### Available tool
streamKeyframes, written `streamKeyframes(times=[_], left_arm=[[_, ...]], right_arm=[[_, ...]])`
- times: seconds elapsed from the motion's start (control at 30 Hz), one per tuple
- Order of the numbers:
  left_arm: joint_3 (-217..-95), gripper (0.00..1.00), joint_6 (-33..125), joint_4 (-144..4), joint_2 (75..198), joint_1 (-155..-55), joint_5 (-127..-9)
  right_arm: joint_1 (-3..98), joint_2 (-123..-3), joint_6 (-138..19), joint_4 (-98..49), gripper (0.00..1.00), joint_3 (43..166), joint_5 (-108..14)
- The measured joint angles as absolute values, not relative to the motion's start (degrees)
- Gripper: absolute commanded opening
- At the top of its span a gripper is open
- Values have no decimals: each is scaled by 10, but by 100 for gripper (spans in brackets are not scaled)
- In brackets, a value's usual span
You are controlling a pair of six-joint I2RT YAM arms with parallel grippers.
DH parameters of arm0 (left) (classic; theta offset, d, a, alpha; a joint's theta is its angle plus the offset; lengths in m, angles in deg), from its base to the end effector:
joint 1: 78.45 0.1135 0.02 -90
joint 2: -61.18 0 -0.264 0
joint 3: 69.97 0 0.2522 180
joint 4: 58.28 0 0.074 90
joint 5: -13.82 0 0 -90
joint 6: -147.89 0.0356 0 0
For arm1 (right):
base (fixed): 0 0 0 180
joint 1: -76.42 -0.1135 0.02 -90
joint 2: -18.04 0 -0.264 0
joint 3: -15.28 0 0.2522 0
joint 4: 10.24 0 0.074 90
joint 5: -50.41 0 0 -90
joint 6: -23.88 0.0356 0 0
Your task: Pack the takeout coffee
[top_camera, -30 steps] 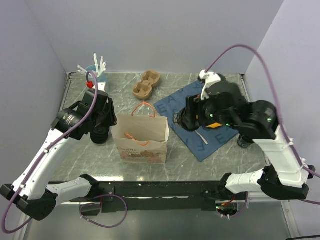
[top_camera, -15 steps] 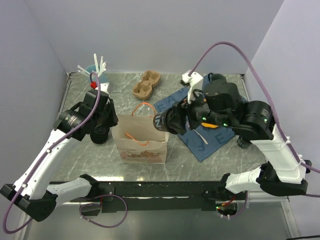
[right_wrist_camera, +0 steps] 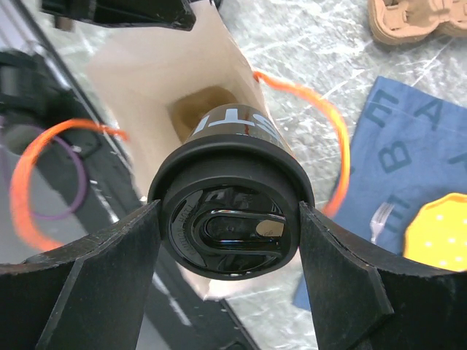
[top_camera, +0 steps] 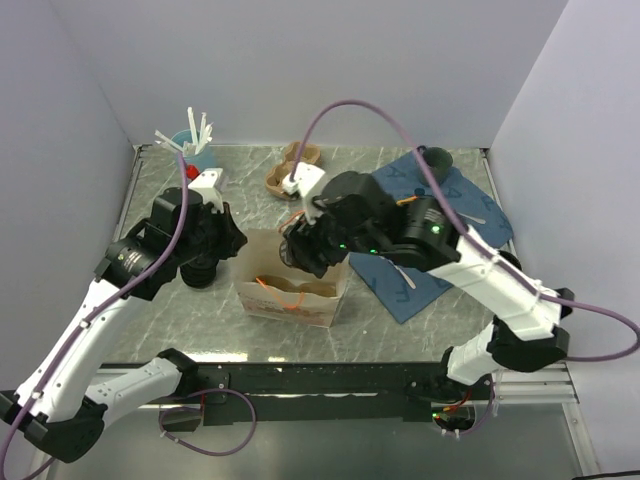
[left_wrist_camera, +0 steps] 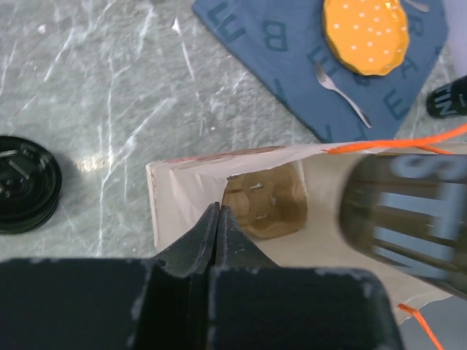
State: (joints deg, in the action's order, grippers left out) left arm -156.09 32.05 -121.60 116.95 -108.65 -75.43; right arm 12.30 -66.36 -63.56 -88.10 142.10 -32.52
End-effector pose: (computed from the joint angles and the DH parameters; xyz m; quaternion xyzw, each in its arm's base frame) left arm 0.1563 -0.0915 0.3996 0.0365 0.8779 -0.2293 0.4187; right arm 0.1216 0.2406 0.4830 -0.4297 0.7766 0.2056 0.4123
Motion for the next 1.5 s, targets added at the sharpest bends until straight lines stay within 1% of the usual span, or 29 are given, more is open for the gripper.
streamKeyframes(times=[0.13,0.2,0.23,0.27,0.33,0.37,0.43,0.47,0.53,0.7,0.93,1.03,1.07,1.13,1.33,1.37,1.4,1.43,1.5], left_arm=[[-1543,1,333,-1189,1157,-1086,-742],[-1533,6,335,-1177,1151,-1086,-738],[-1527,11,335,-1169,1149,-1086,-737],[-1522,22,334,-1162,1146,-1086,-735],[-1516,36,335,-1157,1144,-1086,-735],[-1515,49,333,-1160,1145,-1086,-737],[-1515,55,325,-1170,1146,-1086,-745],[-1515,61,325,-1176,1145,-1086,-746],[-1515,63,317,-1196,1140,-1086,-752],[-1516,65,286,-1244,1098,-1086,-775],[-1523,58,252,-1302,1079,-1086,-777],[-1523,51,241,-1313,1078,-1086,-767],[-1522,45,237,-1314,1073,-1086,-763],[-1518,40,231,-1314,1057,-1086,-758],[-1490,17,220,-1314,994,-1086,-736],[-1485,8,220,-1314,989,-1086,-733],[-1480,3,221,-1312,987,-1086,-729],[-1476,1,222,-1310,986,-1086,-725],[-1466,1,225,-1296,985,-1086,-714]], right_arm=[[99,-696,-659,-886,55,1423,-289],[87,-702,-666,-887,55,1419,-275],[81,-702,-669,-886,55,1414,-267],[74,-700,-671,-885,55,1405,-260],[62,-691,-673,-883,55,1379,-250],[57,-687,-673,-883,55,1364,-246],[46,-683,-672,-885,55,1337,-239],[43,-683,-671,-886,55,1331,-238],[31,-683,-667,-887,54,1318,-232],[1,-682,-646,-887,54,1299,-220],[-33,-682,-615,-888,54,1289,-212],[-47,-680,-602,-885,54,1282,-203],[-51,-679,-599,-884,54,1276,-201],[-60,-679,-591,-885,54,1262,-196],[-75,-679,-575,-886,54,1251,-184],[-75,-679,-573,-887,54,1251,-182],[-76,-679,-571,-887,54,1251,-180],[-76,-679,-570,-888,54,1251,-177],[-76,-679,-567,-888,54,1251,-171]])
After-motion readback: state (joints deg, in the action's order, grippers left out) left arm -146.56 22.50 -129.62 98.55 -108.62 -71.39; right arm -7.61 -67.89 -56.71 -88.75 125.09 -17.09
